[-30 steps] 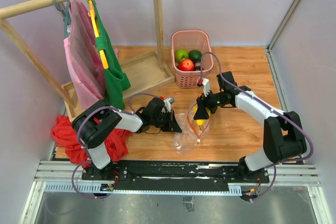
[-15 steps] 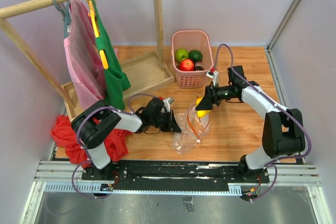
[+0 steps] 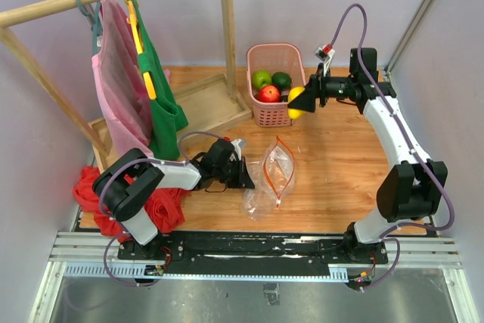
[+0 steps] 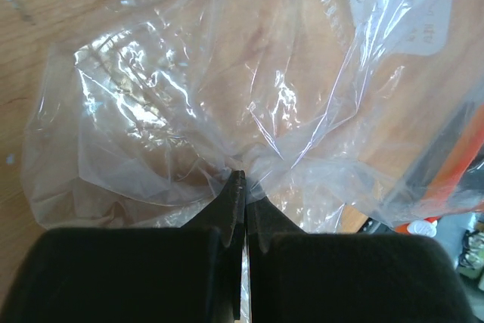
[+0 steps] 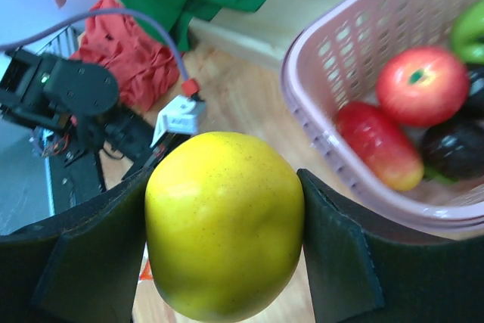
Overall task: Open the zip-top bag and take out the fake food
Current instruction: Place the fake fruit in the bin.
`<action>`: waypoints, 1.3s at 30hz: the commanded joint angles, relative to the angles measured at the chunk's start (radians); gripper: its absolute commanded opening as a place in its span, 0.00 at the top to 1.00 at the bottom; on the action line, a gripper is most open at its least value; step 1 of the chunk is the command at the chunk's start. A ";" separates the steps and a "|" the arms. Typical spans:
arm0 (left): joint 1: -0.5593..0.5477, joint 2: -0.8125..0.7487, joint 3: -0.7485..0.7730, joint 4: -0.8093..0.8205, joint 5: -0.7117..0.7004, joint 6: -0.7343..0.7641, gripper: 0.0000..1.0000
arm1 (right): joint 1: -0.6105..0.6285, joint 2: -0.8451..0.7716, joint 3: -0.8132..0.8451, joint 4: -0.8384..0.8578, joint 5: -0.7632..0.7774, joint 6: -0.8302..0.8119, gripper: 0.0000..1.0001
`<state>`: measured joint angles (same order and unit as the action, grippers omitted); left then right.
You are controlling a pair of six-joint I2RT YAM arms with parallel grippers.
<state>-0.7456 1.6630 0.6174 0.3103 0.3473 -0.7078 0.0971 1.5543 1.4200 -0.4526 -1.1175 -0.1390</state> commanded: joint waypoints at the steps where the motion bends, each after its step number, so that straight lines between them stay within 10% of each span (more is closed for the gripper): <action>1: 0.010 -0.052 0.020 -0.121 -0.090 0.073 1.00 | -0.015 0.071 0.102 0.075 0.067 0.122 0.80; 27: 0.009 -0.207 0.076 -0.333 -0.228 0.171 0.98 | 0.069 0.279 0.374 0.145 0.506 0.117 0.77; 34: 0.009 -0.263 0.072 -0.356 -0.260 0.175 0.87 | 0.123 0.296 0.395 0.150 0.636 0.037 0.46; 39: 0.010 -0.318 0.053 -0.365 -0.288 0.172 0.73 | 0.138 0.295 0.390 0.155 0.674 -0.033 0.01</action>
<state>-0.7418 1.4006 0.6640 -0.0471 0.0998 -0.5438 0.2161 1.8458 1.7771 -0.3183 -0.5163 -0.1055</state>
